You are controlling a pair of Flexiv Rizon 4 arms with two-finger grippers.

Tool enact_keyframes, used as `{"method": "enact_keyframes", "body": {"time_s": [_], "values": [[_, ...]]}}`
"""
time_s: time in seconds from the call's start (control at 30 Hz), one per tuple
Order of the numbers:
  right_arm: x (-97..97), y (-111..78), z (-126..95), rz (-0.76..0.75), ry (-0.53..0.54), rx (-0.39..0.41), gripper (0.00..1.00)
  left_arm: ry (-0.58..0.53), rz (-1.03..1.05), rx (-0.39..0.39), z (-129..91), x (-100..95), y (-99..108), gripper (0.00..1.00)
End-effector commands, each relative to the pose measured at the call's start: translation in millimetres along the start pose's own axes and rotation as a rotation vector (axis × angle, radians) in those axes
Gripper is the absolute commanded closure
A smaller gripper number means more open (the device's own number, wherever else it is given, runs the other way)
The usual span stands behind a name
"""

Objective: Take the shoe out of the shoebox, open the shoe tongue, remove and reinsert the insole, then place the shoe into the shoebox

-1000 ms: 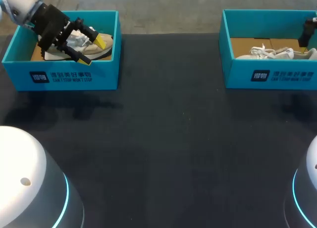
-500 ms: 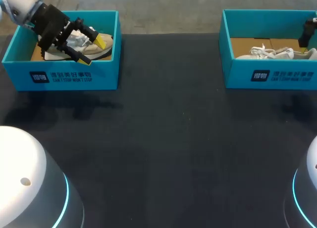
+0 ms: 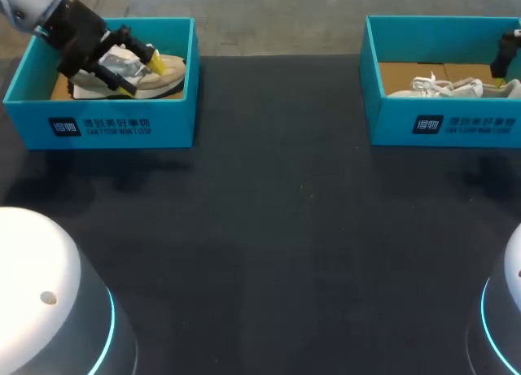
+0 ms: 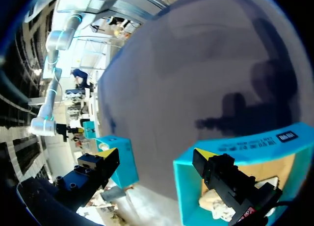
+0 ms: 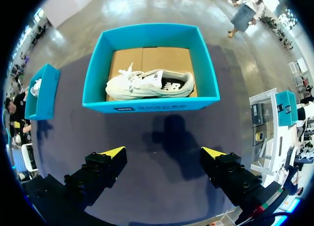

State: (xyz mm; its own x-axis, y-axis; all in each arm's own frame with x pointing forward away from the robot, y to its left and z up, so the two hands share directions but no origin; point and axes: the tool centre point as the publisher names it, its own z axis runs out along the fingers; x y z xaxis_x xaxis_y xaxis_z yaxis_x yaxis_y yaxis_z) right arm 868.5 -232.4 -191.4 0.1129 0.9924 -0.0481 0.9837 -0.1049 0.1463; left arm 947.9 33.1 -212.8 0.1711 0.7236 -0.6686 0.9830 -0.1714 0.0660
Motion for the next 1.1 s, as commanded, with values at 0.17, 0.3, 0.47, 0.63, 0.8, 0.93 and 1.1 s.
{"method": "enact_keyframes", "body": {"time_s": [0.17, 0.3, 0.47, 0.63, 0.8, 0.93, 1.1], "values": [[0.2, -1.0, 0.1, 0.001, 0.0, -0.002, 0.0, 0.126, -0.022, -0.001, -21.4, 16.2, 9.7, 0.0], [0.2, -1.0, 0.1, 0.001, 0.0, -0.002, 0.0, 0.177, -0.036, -0.013, -31.4, 27.8, 16.6, 0.0], [0.2, -1.0, 0.1, 0.001, 0.0, -0.002, 0.0, 0.177, -0.036, -0.013, -31.4, 27.8, 16.6, 0.0], [0.2, -1.0, 0.1, 0.001, 0.0, -0.002, 0.0, 0.177, -0.036, -0.013, -31.4, 27.8, 16.6, 0.0], [0.2, -1.0, 0.1, 0.001, 0.0, -0.002, 0.0, 0.177, -0.036, -0.013, -31.4, 27.8, 16.6, 0.0], [0.2, -1.0, 0.1, 0.001, 0.0, -0.002, 0.0, 0.177, -0.036, -0.013, -31.4, 27.8, 16.6, 0.0], [0.2, -1.0, 0.1, 0.001, 0.0, -0.002, 0.0, 0.177, -0.036, -0.013, -31.4, 27.8, 16.6, 0.0]]}}
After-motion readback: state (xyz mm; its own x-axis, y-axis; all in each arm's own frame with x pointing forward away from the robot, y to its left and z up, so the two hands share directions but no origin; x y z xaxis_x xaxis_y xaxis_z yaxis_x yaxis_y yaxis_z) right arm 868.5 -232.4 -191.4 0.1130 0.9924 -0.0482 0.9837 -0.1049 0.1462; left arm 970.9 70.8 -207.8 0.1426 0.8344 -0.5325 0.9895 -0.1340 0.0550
